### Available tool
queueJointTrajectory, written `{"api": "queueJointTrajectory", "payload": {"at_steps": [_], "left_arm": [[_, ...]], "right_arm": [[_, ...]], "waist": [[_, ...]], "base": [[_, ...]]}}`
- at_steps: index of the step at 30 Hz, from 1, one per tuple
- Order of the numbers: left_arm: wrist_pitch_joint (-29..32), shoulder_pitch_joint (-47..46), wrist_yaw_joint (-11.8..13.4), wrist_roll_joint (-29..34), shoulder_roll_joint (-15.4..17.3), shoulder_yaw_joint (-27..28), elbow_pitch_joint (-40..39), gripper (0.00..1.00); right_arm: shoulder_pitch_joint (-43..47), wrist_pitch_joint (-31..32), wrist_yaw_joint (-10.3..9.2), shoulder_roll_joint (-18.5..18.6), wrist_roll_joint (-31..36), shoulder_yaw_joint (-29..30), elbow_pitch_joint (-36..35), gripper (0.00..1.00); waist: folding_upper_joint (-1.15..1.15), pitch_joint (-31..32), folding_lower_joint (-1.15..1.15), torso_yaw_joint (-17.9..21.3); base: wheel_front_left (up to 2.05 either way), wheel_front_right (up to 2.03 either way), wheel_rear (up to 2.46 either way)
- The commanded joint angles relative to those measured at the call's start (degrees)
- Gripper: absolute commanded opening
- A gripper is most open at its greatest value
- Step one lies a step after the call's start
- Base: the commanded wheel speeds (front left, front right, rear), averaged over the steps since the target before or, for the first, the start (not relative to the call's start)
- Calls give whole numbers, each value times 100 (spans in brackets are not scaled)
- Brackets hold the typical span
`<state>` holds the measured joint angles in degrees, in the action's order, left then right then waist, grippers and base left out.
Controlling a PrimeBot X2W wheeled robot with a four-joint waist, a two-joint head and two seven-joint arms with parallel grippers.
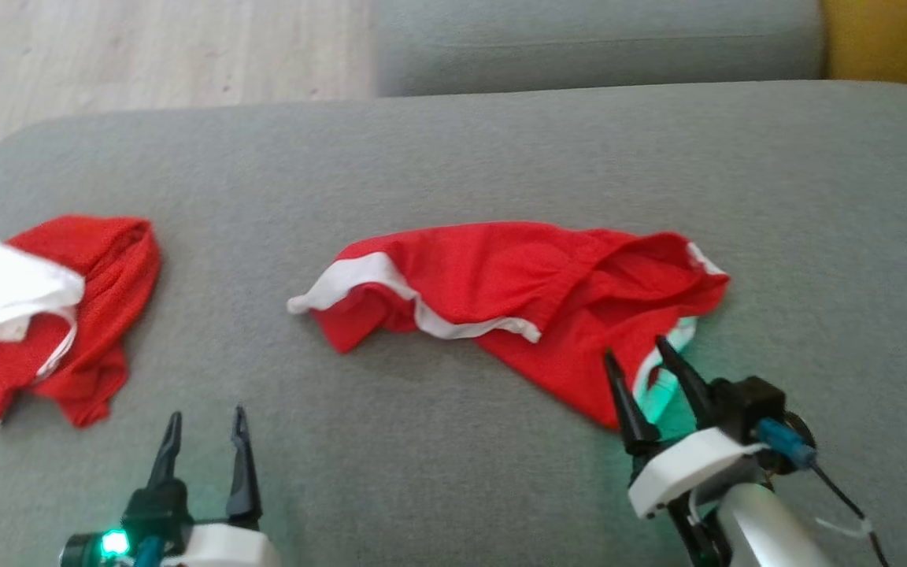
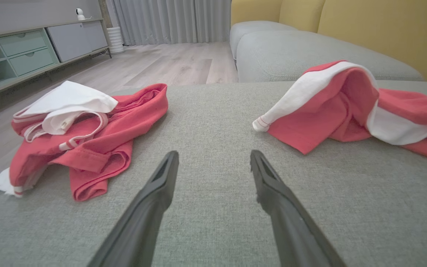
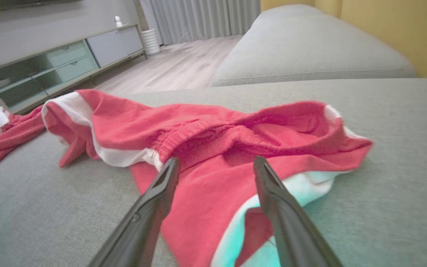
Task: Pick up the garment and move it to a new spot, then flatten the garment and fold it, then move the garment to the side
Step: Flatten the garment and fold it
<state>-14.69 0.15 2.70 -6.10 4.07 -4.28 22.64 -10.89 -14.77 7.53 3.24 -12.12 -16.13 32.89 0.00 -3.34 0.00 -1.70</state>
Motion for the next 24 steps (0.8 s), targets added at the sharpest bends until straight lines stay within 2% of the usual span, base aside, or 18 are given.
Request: {"api": "queueJointTrajectory", "payload": {"at_steps": [1, 6, 11, 17, 18, 19, 20, 21, 24], "left_arm": [[-30, -281, -47, 73, -15, 109, -185, 100], [-30, -462, -228, 175, -82, -177, -152, 100], [-30, -501, -264, 166, -108, -362, -163, 100], [-30, -399, -217, 110, -116, -352, -186, 100], [-30, -393, -213, 102, -117, -353, -194, 100], [-30, -388, -207, 89, -117, -359, -203, 100], [-30, -391, -202, 74, -117, -371, -215, 100], [-30, -403, -195, 54, -118, -396, -219, 100], [-30, -452, -184, -6, -118, -503, -241, 100]], "right_arm": [[-352, -23, -4, -36, -48, -184, -77, 100], [-729, -23, -4, -36, -98, -271, 424, 100], [-969, -23, -4, -36, 0, -105, 930, 100], [-999, -23, -4, -36, 8, -116, 1162, 100], [-1003, -23, -4, -36, 14, -119, 1156, 98], [-1012, -23, -4, -36, 19, -130, 1113, 59], [-1028, -23, -4, -36, 31, -127, 1037, 5], [-1036, -23, -4, -36, 37, -98, 929, 0], [-1024, -23, -4, -36, 38, 26, 515, 0]], "waist": [[0, -112, 0, -217], [0, -276, 0, -756], [0, -401, 0, -1215], [0, -447, 0, -1383], [0, -446, 0, -1386], [0, -447, 0, -1386], [0, -449, 0, -1385], [0, -445, 0, -1382], [0, -410, 0, -1394]], "base": [[0, 0, 0], [0, 0, 0], [0, 0, 0], [0, 0, 0], [0, 0, 0], [0, 0, 0], [0, 0, 0], [0, 0, 0], [0, 0, 0]]}}
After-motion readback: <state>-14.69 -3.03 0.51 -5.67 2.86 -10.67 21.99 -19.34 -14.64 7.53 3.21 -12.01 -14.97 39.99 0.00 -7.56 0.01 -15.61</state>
